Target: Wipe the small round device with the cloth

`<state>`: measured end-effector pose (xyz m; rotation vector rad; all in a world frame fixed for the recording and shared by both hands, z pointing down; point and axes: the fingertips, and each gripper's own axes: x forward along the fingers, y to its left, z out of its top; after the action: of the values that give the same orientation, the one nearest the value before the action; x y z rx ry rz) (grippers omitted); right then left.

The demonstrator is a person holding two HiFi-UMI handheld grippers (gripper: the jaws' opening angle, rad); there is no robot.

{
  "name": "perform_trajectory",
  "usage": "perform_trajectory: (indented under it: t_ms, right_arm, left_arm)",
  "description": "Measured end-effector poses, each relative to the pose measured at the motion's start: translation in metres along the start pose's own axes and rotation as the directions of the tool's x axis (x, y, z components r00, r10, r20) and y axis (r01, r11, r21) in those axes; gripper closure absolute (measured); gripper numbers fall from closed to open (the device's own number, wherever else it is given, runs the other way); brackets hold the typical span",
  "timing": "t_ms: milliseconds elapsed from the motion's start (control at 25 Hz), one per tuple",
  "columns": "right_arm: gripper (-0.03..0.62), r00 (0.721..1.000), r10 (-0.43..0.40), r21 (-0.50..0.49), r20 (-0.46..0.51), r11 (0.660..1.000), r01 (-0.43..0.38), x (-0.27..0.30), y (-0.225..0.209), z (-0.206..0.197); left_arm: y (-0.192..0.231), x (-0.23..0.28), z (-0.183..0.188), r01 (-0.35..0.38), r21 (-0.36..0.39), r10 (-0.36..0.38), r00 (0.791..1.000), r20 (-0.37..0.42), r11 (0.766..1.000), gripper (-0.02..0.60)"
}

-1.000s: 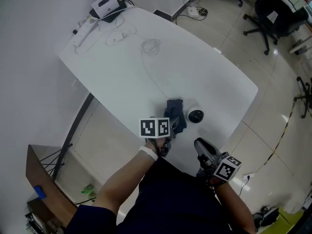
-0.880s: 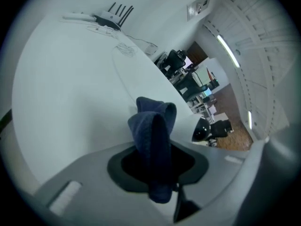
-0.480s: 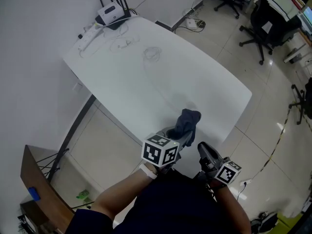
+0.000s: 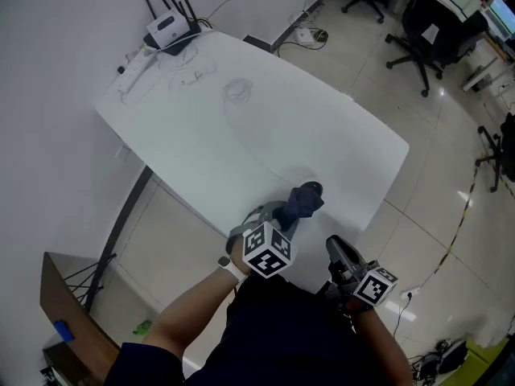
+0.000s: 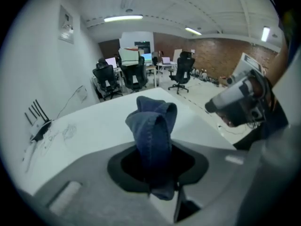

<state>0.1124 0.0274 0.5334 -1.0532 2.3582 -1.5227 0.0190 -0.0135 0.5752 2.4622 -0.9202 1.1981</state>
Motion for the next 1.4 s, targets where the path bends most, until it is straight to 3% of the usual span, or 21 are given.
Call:
perform_trajectory:
  t_ms: [200, 280, 400, 640, 760, 840, 960, 1040, 1120, 1320, 1400]
  right_arm:
    - [0.513, 1.000, -0.009, 0.035, 0.001, 0.999, 0.009, 0.001, -0.008, -0.001]
    - [0.513, 1.000, -0.007, 0.040, -0.003, 0.999, 0.007, 0.003, -0.012, -0.002]
    - [0.513, 1.000, -0.006, 0.049, -0.008, 0.999, 0.007, 0.007, -0.015, -0.001]
    - [0.513, 1.000, -0.005, 0.038, 0.014, 0.999, 0.004, 0.011, -0.018, 0.009]
    - [0.514, 0.999, -0.016, 0.037, 0.038, 0.999, 0.014, 0.003, -0.020, 0.014]
    - [0.516, 0.998, -0.026, 0.039, 0.051, 0.999, 0.024, -0.006, -0.023, 0.013]
    - [0.517, 0.997, -0.044, 0.040, 0.058, 0.998, 0.042, -0.015, -0.025, 0.009]
    - [0.517, 0.997, -0.046, 0.037, 0.057, 0.998, 0.044, -0.016, -0.025, 0.005]
    - [0.517, 0.997, -0.054, 0.040, 0.054, 0.998, 0.052, -0.017, -0.023, 0.002]
    - [0.517, 0.996, -0.064, 0.042, 0.063, 0.997, 0.062, -0.019, -0.023, 0.002]
    - [0.517, 0.995, -0.069, 0.032, 0.069, 0.997, 0.067, -0.021, -0.025, 0.006]
  left_arm:
    - [-0.006, 0.020, -0.032, 0.078, -0.093, -0.090, 0.987, -0.134, 0.993, 0.472]
    - [-0.004, 0.027, -0.041, 0.106, -0.091, -0.122, 0.972, -0.200, 0.990, 0.472]
    - [-0.001, 0.034, -0.060, 0.169, -0.039, -0.172, 0.922, -0.346, 0.985, 0.472]
    - [0.011, 0.042, -0.088, 0.273, 0.000, -0.224, 0.788, -0.573, 0.962, 0.472]
    - [0.013, 0.045, -0.091, 0.272, -0.007, -0.220, 0.763, -0.608, 0.962, 0.472]
    - [-0.001, 0.046, -0.088, 0.284, -0.102, -0.289, 0.763, -0.578, 0.953, 0.472]
    - [-0.027, 0.046, -0.082, 0.303, -0.328, -0.433, 0.770, -0.468, 0.895, 0.471]
    - [-0.030, 0.046, -0.078, 0.293, -0.418, -0.463, 0.791, -0.399, 0.860, 0.471]
    - [-0.037, 0.046, -0.073, 0.303, -0.482, -0.496, 0.798, -0.343, 0.822, 0.472]
    - [-0.079, 0.044, -0.049, 0.431, -0.576, -0.628, 0.754, -0.192, 0.694, 0.471]
    - [-0.094, 0.042, -0.028, 0.506, -0.601, -0.675, 0.734, -0.076, 0.618, 0.472]
